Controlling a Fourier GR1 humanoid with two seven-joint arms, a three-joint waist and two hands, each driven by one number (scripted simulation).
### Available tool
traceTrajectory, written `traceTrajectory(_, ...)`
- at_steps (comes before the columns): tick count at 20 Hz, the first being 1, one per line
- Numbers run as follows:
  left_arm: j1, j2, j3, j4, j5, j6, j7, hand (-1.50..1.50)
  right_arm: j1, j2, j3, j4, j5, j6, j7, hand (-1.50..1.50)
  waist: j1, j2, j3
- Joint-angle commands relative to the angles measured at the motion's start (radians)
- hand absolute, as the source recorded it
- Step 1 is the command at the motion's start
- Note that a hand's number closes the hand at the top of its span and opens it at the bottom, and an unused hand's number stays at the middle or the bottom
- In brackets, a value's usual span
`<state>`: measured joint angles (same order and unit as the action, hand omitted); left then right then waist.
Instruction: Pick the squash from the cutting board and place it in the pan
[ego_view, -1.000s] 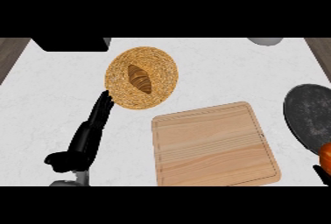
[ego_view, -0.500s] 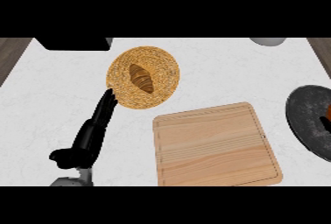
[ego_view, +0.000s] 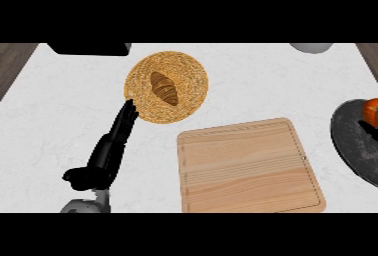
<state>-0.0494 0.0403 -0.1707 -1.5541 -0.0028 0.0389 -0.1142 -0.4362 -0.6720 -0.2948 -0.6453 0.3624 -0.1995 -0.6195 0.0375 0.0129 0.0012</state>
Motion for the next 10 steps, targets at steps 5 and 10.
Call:
traceTrajectory(5, -0.071, 0.037, 0.039, -0.009, 0.023, -0.030, 0.057, 0.00, -0.147, 0.004, 0.143, 0.252, 0.123, 0.240, 0.048, -1.50, 0.022, 0.006, 0.003)
traceTrajectory(10, 0.019, 0.008, 0.006, -0.013, 0.018, -0.030, 0.001, 0.00, -0.178, 0.014, 0.072, 0.374, 0.081, 0.226, -0.142, -1.50, 0.006, 0.003, 0.004)
